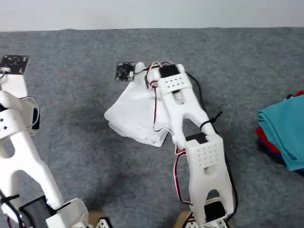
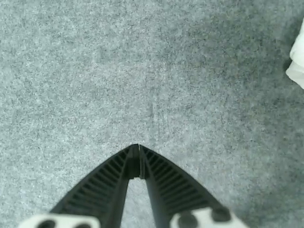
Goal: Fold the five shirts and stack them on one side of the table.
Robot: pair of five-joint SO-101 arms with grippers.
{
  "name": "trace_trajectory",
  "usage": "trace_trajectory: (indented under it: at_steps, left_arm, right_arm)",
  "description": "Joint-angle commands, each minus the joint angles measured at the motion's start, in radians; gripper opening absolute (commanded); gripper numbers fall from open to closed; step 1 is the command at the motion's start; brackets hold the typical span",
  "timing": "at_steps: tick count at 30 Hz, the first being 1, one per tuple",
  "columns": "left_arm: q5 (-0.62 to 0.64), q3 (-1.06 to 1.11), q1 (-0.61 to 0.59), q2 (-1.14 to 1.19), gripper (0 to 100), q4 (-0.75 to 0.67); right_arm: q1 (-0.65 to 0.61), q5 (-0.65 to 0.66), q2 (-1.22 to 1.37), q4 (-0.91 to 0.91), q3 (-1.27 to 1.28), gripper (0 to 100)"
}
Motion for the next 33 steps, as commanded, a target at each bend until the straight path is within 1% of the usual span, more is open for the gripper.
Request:
trace_trajectory:
  at_steps: [1,3,5,9,13,19,24,28,30,33]
  left_arm:
    - [-0.002,0.021,0.002,-0.035,0,0.0]
    - [-0.002,0.042,0.002,-0.04,0,-0.002]
    - [-0.002,0.045,0.002,-0.04,0,-0.002]
    - [-0.002,0.042,0.002,-0.04,0,-0.002]
    - [-0.002,0.041,0.002,-0.04,0,-0.002]
    - [0.005,0.041,0.006,-0.041,0,0.0]
    - [0.005,0.045,0.006,-0.041,0,0.003]
    - [0.005,0.041,0.006,-0.041,0,0.0]
    - [0.005,0.041,0.006,-0.041,0,0.005]
    - [0.005,0.042,0.006,-0.041,0,0.005]
  right_arm:
    - [-0.004,-0.008,-0.018,-0.047,-0.06,10.8]
    - [0.01,-0.107,-0.03,-0.079,-0.06,18.6]
    - [0.021,-0.192,-0.056,-0.09,-0.06,23.6]
    - [0.031,-0.315,-0.136,-0.084,-0.06,24.0]
    - [0.044,-0.47,-0.22,-0.079,-0.058,24.0]
    - [0.045,-0.73,-0.34,0.045,-0.058,24.0]
    - [0.045,-0.942,-0.427,0.085,-0.054,24.0]
    - [0.044,-1.076,-0.464,0.171,-0.054,24.0]
    - [0.041,-1.195,-0.479,0.24,-0.058,24.0]
    - [0.044,-1.448,-0.501,0.355,-0.058,24.0]
